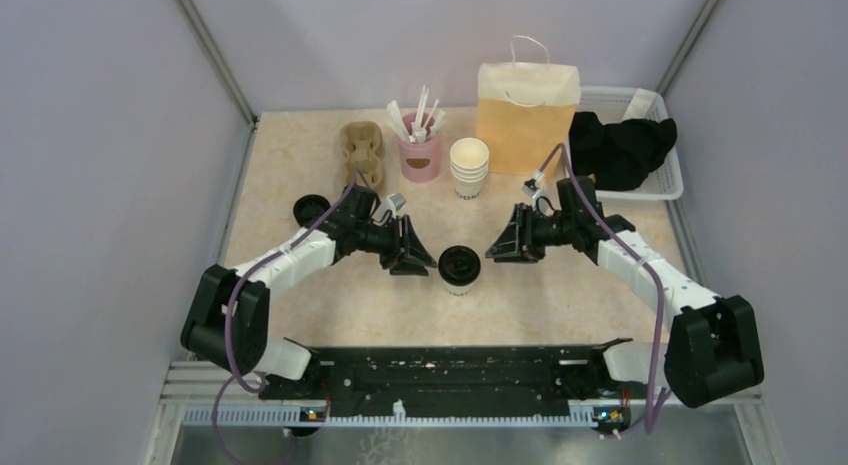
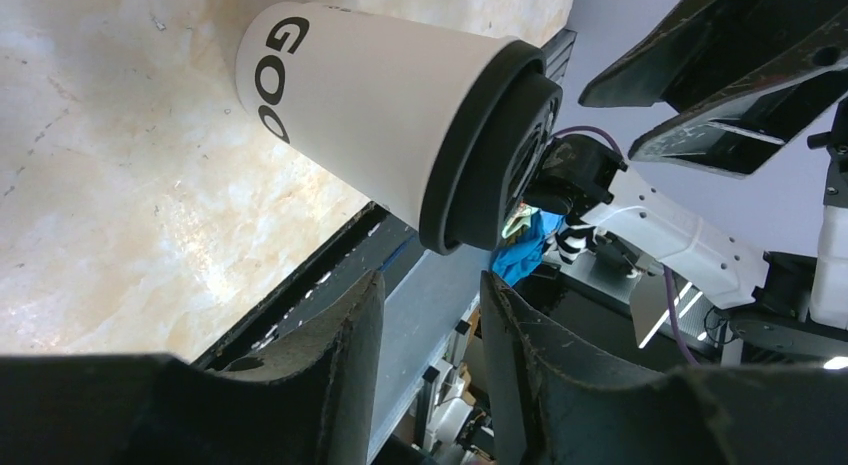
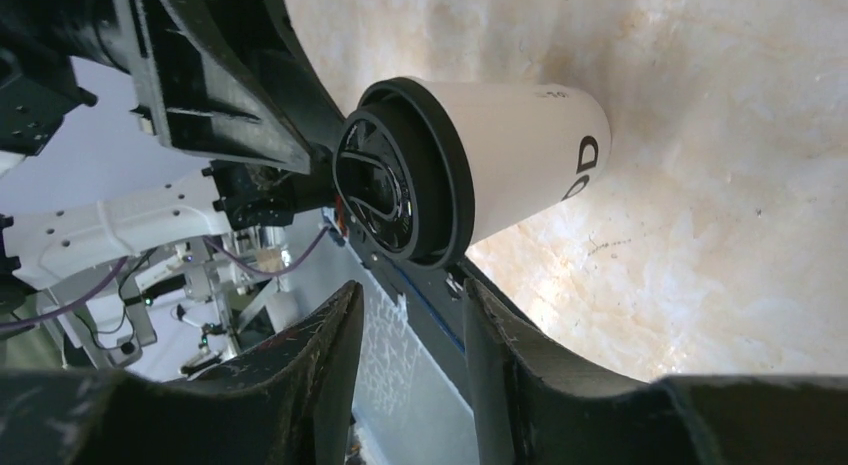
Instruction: Pack the takeout coffee
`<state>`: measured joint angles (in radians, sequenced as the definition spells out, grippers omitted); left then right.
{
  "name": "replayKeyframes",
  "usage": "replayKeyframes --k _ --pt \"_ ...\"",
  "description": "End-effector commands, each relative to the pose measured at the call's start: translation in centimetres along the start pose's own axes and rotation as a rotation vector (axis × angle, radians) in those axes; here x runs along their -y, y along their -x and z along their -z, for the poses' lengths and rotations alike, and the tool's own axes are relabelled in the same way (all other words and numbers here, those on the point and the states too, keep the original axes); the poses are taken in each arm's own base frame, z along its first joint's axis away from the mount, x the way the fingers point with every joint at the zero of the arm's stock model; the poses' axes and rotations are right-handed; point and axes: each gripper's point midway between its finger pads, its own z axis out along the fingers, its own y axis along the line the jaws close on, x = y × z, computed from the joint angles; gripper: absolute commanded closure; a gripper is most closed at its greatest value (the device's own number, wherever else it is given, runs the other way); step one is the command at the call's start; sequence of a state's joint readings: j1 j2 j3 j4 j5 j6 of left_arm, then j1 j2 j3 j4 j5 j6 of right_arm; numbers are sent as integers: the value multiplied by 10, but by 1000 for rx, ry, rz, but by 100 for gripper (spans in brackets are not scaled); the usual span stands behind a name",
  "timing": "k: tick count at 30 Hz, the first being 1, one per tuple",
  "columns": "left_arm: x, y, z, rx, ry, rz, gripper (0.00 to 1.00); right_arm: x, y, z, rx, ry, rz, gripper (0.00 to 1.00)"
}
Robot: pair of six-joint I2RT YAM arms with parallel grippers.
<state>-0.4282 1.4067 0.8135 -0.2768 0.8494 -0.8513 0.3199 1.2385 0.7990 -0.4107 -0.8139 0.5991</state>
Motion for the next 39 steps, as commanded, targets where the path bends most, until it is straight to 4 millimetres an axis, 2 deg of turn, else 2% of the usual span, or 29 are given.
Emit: replayKeyframes --k 1,8,15,26,30,33,39 --pt "4 3 -9 -17 -42 -36 52 -6 12 -6 12 88 57 59" --pt "-2 8 -20 -27 -29 -26 55 4 11 -18 -25 107 38 62" --pt "2 13 -27 -22 -25 -30 54 11 8 -26 -58 126 28 63" --pt "-15 15 -32 -22 48 -1 59 29 6 -38 -80 97 -4 70" --pt "-25 14 -36 -25 93 4 60 53 -1 -46 -87 29 -66 70" --pt "-39 9 -37 -27 156 24 61 77 -14 -53 -102 -30 -127 70" --pt "-92 -12 -37 -32 304 102 62 128 -38 -60 -100 -165 -252 69"
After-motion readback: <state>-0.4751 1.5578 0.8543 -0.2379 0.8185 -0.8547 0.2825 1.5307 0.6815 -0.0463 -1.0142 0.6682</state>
